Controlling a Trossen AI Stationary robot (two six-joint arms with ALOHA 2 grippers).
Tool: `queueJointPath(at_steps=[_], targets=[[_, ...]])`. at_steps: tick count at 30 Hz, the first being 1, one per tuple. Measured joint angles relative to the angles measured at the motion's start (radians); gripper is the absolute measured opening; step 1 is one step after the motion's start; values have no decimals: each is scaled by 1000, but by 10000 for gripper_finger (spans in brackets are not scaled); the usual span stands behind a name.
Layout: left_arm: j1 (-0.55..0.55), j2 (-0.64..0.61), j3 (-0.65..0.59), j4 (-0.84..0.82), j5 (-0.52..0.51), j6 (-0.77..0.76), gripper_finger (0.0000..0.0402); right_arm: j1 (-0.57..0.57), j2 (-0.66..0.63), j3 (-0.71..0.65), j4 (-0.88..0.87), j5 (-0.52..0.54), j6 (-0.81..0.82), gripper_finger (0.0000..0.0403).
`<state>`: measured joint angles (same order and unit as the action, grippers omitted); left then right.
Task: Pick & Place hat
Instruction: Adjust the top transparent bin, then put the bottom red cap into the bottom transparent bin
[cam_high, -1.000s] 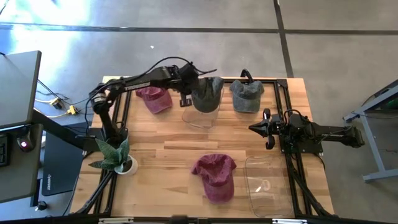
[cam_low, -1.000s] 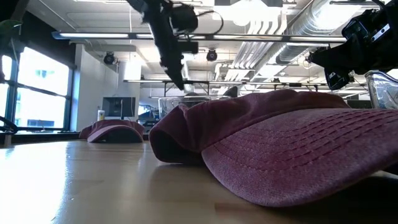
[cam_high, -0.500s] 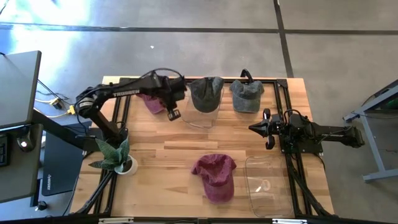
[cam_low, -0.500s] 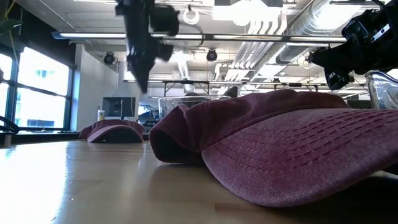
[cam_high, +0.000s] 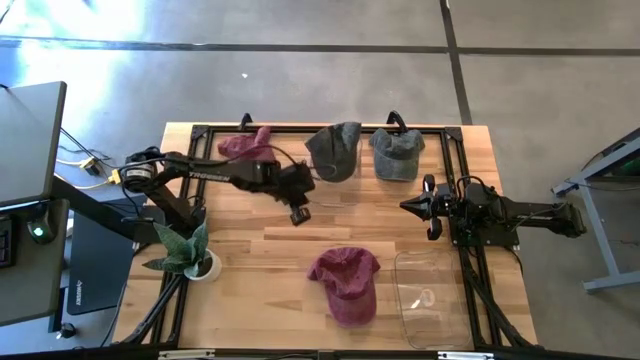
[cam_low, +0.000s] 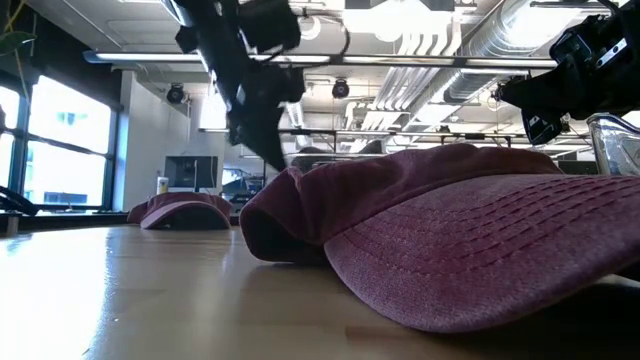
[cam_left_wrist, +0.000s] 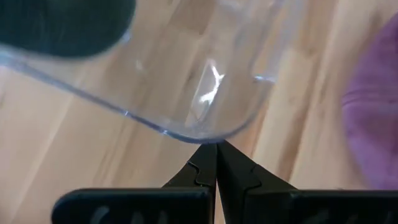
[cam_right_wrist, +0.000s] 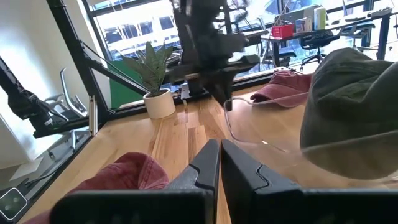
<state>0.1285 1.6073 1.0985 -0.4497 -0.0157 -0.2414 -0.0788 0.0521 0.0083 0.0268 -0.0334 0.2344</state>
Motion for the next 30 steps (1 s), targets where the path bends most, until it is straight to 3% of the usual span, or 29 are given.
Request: queueJointPath(at_steps=[5,13,20,23,30], targets=[[-59,0,0,26,-78,-64,0,0,0,0,0,0,0,12],[-133,-50,0,-224,-53,-242,0,0,0,0,0,0,0,12],[-320,-161,0,-264,-81,-453,0,0,5,0,9,0,-24,12],[-410,-173,3,-248,-126,-557,0,0,6,0,90,26,-28,12],[-553,-175,-1,-326,-276,-739,0,0,5,0,375,220,302,12]])
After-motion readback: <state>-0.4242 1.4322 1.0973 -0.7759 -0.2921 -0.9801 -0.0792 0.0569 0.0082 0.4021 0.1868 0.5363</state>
